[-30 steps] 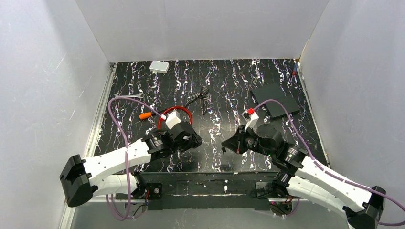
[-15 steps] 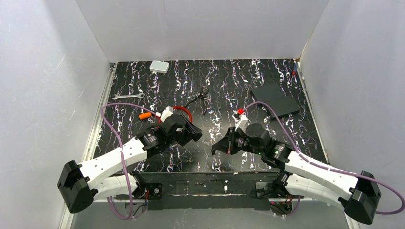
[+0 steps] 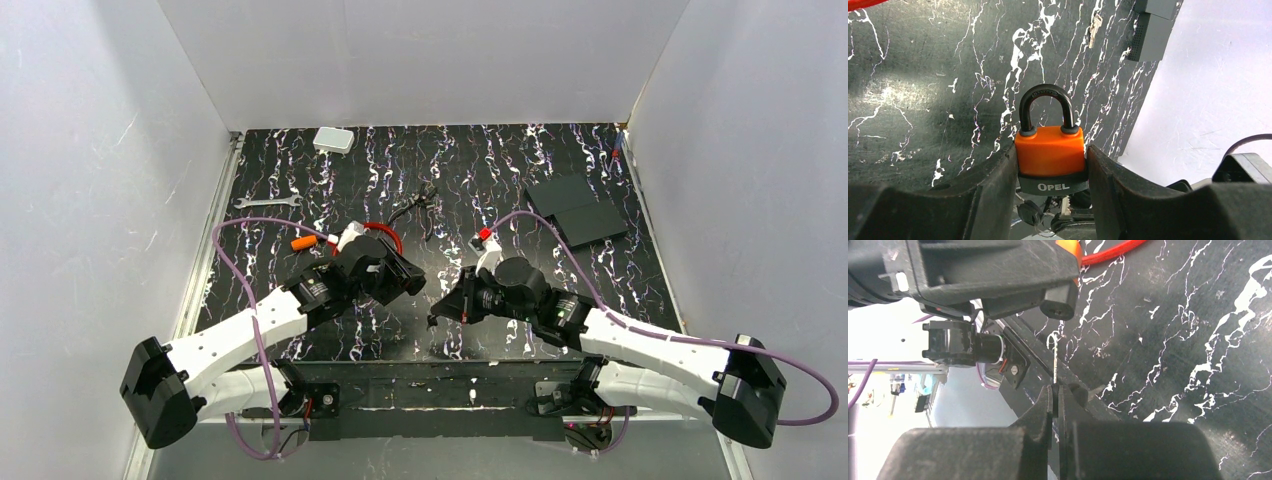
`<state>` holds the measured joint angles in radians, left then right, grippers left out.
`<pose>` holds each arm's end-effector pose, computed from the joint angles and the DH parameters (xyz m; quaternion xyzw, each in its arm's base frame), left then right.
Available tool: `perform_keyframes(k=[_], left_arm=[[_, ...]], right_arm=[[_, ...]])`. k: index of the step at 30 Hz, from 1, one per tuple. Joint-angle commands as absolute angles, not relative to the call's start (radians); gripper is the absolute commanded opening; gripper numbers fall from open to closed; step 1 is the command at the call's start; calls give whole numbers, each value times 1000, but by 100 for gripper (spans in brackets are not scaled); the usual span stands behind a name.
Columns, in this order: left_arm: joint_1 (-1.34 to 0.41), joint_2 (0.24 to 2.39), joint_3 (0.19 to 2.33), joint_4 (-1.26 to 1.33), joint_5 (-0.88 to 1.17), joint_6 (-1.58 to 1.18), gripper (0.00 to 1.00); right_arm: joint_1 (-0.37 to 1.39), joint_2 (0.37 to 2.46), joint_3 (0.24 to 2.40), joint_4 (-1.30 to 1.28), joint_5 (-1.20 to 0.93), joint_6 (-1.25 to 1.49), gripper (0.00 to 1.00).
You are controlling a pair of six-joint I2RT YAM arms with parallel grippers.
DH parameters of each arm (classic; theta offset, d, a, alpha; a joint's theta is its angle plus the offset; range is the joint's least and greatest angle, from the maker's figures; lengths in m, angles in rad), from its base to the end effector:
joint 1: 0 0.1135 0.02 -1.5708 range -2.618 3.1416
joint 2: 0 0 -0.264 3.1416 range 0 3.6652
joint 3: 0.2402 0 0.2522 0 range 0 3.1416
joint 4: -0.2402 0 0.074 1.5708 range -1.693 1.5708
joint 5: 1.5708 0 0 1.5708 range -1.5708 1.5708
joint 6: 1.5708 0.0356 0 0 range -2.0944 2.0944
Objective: Unlock with the key
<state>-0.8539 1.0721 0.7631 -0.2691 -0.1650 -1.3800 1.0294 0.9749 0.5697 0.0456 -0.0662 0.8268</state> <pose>0.1599 -0.1746 0.2684 -0.2658 0.8360 -0.3948 0.2732 0.1130 0.1924 0.2520 -0.1018 0.8156 0.4717 0.3192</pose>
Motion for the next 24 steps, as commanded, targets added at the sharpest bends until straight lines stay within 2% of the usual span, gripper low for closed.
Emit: perform_keyframes(k=[1, 4, 8, 14, 24], left_arm=[[-831, 1041, 769, -247, -107, -1370, 0], [-769, 1029, 791, -289, -13, -1366, 0], [-670, 1062, 842, -335, 223, -1329, 0], [-615, 1109, 896, -371, 397, -1247, 0], [-606, 1123, 888, -373, 408, -1239, 0]], right_arm=[[1034, 977, 633, 106, -49, 797, 1], [1034, 961, 643, 99, -48, 791, 1], [1034, 940, 661, 52, -39, 771, 1], [1034, 912, 656, 26, -44, 765, 1], [1034, 925, 674, 15, -47, 758, 1]])
